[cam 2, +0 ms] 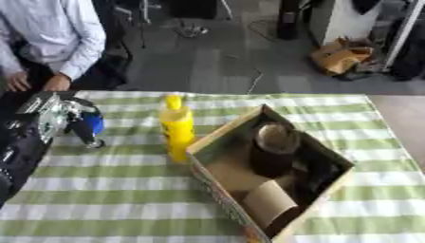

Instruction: Pick up objects on the table and place them in the box.

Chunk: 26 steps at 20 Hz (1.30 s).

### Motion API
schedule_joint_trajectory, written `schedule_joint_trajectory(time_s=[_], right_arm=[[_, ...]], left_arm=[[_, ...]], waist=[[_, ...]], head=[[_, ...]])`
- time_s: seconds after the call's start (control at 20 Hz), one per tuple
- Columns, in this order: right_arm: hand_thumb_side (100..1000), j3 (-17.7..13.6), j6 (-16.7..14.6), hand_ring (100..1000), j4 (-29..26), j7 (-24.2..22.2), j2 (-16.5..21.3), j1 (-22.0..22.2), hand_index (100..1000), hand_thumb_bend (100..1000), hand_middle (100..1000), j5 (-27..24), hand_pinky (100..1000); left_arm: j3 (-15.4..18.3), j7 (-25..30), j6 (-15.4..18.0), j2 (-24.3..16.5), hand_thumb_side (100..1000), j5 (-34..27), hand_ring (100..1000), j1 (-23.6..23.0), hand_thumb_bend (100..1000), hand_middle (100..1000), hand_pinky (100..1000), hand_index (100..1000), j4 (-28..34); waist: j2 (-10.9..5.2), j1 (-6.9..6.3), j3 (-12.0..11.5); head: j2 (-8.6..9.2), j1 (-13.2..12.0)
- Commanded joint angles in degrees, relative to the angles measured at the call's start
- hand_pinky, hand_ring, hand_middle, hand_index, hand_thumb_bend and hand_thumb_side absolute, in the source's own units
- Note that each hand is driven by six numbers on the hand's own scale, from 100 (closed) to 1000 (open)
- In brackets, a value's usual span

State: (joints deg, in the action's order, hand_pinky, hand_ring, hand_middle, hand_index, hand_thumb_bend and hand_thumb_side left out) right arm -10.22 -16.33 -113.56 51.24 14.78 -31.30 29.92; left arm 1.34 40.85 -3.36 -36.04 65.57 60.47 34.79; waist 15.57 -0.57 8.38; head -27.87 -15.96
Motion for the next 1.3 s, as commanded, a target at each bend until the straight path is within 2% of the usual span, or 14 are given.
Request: schedule_joint_trajectory(time_s=[0.05, 0.2, 0.55, 1.3], right_arm=[[1000, -0.5, -1.1, 812, -1.0, 0.7, 0.4, -0.9, 534, 100, 632, -0.5, 832], [1000, -0.5, -1.2, 812, -1.0, 0.7, 0.4, -0.9, 534, 100, 630, -0.5, 835], [1000, -0.6, -1.1, 812, -1.0, 0.7, 0.3, -0.6, 534, 100, 631, -0.5, 836], [1000, -0.6, -1.2, 812, -1.0, 0.7, 0.5, 0.1, 533, 100, 631, -0.4, 837]], left_arm=[[0.4, -0.4, -0.8, -1.3, 100, -0.5, 538, 0.4, 119, 569, 314, 645, 0.3], [0.4, -1.1, -1.5, -1.3, 100, -1.0, 506, 0.4, 100, 534, 302, 611, 0.1], [0.2, -1.6, -2.1, -1.0, 100, -2.2, 457, 0.9, 100, 505, 266, 592, 0.2], [-0.4, 0.7, -1.5, -1.2, 100, -0.6, 443, 3.7, 100, 475, 252, 544, 1.2]], waist=[[-0.97, 0.22, -0.2], [-1.00, 0.25, -0.3], [-1.28, 0.23, -0.5], [-2.19, -0.29, -1.2]], head=[[-0.11, 0.1], [-0.04, 0.1], [-0.30, 0.2], [-1.82, 0.4]])
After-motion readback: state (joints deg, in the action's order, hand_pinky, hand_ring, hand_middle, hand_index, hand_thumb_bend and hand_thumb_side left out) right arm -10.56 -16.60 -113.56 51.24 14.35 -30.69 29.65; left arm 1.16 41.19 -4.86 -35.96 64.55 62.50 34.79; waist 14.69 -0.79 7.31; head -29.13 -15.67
